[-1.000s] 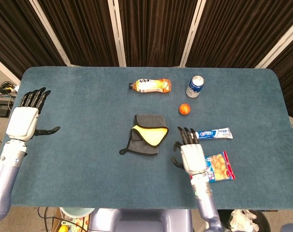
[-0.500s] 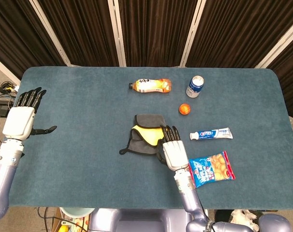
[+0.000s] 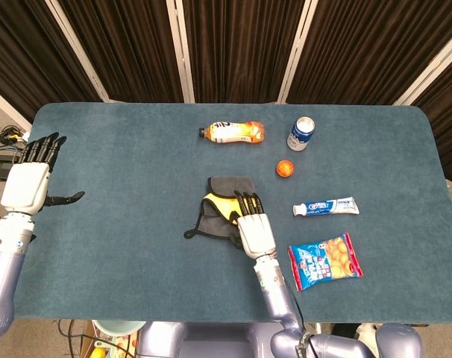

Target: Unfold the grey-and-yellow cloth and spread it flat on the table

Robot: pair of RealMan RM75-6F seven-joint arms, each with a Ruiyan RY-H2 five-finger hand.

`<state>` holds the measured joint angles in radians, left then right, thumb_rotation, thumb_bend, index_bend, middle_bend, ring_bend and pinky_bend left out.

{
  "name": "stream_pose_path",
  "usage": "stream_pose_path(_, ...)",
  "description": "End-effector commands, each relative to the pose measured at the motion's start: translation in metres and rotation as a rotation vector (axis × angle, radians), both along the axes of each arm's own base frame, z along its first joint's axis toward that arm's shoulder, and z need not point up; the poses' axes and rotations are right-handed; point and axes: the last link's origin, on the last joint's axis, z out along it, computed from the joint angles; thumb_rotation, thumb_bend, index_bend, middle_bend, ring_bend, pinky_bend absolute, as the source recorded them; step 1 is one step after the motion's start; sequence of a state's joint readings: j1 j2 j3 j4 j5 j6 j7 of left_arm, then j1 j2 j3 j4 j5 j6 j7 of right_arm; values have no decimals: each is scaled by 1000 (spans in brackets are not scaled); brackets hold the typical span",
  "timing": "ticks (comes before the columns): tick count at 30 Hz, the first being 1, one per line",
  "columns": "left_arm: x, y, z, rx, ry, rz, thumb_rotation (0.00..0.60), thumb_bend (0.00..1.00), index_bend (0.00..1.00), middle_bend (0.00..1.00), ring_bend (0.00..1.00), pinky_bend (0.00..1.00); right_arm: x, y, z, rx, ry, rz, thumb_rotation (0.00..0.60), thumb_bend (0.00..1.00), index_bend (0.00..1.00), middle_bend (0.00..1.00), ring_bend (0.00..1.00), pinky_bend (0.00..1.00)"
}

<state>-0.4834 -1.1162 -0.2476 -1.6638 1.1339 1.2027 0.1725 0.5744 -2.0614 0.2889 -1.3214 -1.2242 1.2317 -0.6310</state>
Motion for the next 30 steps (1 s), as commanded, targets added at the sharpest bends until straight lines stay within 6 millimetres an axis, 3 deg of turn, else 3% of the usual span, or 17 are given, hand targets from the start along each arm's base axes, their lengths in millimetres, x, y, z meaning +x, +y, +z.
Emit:
stream_pose_path(1, -1, 1, 0, 0, 1, 3, 600, 49, 0, 0, 0, 57, 4, -2, -4, 2, -4, 0, 600, 323, 446, 40, 0, 0)
stream_pose_path(30, -6, 8, -2, -7, 24, 39, 600, 47, 0, 0, 0, 57, -11, -23, -11, -11, -49, -40, 600, 290, 451, 43, 0, 0)
